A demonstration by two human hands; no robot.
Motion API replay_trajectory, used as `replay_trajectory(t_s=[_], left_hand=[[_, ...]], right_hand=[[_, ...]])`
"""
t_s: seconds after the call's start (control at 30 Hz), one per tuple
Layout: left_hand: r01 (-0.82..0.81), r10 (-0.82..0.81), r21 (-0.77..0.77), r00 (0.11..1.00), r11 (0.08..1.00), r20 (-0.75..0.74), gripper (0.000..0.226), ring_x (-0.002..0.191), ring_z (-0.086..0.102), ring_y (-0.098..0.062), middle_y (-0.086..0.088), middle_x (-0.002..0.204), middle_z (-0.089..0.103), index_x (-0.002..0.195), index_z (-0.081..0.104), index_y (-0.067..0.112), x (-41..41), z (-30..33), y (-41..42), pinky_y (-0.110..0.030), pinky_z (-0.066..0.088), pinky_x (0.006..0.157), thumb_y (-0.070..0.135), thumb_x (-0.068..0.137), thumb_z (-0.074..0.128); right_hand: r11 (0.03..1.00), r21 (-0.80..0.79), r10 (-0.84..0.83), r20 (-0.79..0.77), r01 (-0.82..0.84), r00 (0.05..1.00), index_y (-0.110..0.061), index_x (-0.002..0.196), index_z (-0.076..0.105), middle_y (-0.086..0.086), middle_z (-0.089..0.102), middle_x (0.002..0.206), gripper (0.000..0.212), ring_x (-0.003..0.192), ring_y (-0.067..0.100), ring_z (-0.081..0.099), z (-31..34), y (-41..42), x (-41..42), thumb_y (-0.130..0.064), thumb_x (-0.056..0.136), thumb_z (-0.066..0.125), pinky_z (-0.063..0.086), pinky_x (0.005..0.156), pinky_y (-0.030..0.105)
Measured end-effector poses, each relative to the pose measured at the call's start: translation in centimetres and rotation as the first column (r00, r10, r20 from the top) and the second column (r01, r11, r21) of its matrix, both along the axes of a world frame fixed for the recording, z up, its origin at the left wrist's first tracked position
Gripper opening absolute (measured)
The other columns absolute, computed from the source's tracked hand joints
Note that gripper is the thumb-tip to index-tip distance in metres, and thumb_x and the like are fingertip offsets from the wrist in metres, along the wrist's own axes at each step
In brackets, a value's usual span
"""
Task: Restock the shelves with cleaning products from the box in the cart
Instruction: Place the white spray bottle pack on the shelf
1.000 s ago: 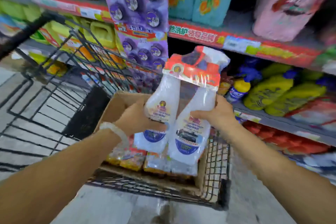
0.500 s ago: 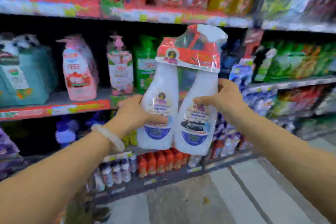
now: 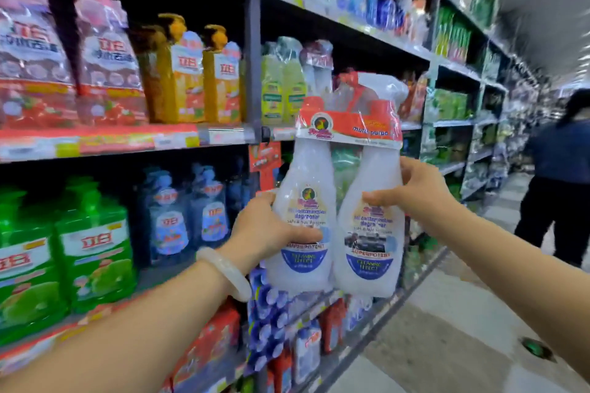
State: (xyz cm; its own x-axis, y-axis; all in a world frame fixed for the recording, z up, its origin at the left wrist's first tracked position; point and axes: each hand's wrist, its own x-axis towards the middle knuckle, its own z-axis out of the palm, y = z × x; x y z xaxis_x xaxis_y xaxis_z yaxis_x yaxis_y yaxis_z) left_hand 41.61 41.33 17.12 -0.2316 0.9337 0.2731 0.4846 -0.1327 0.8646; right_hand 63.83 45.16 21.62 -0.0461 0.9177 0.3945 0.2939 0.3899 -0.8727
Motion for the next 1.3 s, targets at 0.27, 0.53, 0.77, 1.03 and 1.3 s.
replay_trajectory(t_s=[0.27, 0.53, 0.77, 1.03, 1.3], left_hand=[[0.082, -0.082, 0.048, 0.997, 0.995, 0.001, 0.058, 0.081, 0.068, -0.015, 0.004, 0.09, 0.071, 0.095, 0.062, 0.021, 6.1, 3.6, 20.4, -0.037, 0.056, 0.079, 0.034, 0.047, 0.092], [-0.038, 0.059, 0.247, 0.995, 0.968, -0.078, 0.057, 0.082, 0.069, -0.012, 0.007, 0.087, 0.073, 0.09, 0.068, 0.023, 8.0, 10.5, 34.7, -0.035, 0.056, 0.079, 0.043, 0.041, 0.091], [-0.285, 0.354, 0.389, 0.928, 0.876, -0.119, 0.049, 0.084, 0.067, -0.016, 0.004, 0.09, 0.07, 0.093, 0.066, 0.021, 7.6, 17.9, 44.1, -0.032, 0.054, 0.078, 0.035, 0.052, 0.09], [-0.59, 0.695, 0.413, 0.698, 0.694, -0.171, 0.078, 0.095, 0.057, -0.024, -0.005, 0.102, 0.057, 0.11, 0.036, 0.008, 7.5, 20.5, 52.1, -0.036, 0.045, 0.076, 0.039, 0.06, 0.087], [-0.715, 0.803, 0.403, 0.384, 0.571, -0.456, 0.065, 0.079, 0.051, -0.024, -0.006, 0.091, 0.055, 0.097, 0.043, 0.01, 7.1, 19.6, 55.2, -0.032, 0.039, 0.064, 0.053, 0.064, 0.079]], right_hand=[[0.999, 0.044, -0.027, 0.005, 0.027, 1.0, -0.013, 0.093, 0.06, -0.001, 0.065, 0.081, 0.041, 0.068, 0.011, 0.062, 4.5, 18.6, 5.7, 0.005, 0.063, 0.082, 0.047, 0.058, 0.024], [0.97, 0.234, 0.069, -0.024, -0.061, 0.997, -0.01, 0.105, 0.061, 0.001, 0.068, 0.09, 0.047, 0.079, 0.017, 0.066, 10.8, 34.5, 7.5, 0.003, 0.065, 0.081, 0.053, 0.069, 0.029], [0.869, 0.437, 0.278, -0.038, -0.234, 0.96, -0.011, 0.106, 0.061, -0.005, 0.064, 0.085, 0.049, 0.073, 0.003, 0.061, 18.3, 49.3, 4.9, 0.001, 0.063, 0.083, 0.054, 0.057, 0.011], [0.768, 0.478, 0.468, 0.036, -0.426, 0.883, -0.003, 0.116, 0.058, 0.009, 0.065, 0.105, 0.058, 0.092, 0.02, 0.063, 21.4, 62.1, 0.0, -0.001, 0.064, 0.083, 0.057, 0.075, 0.023], [0.721, 0.395, 0.598, 0.059, -0.569, 0.799, -0.006, 0.113, 0.059, 0.005, 0.067, 0.102, 0.053, 0.086, 0.017, 0.066, 20.1, 68.2, -2.7, -0.002, 0.066, 0.082, 0.055, 0.066, 0.021]])
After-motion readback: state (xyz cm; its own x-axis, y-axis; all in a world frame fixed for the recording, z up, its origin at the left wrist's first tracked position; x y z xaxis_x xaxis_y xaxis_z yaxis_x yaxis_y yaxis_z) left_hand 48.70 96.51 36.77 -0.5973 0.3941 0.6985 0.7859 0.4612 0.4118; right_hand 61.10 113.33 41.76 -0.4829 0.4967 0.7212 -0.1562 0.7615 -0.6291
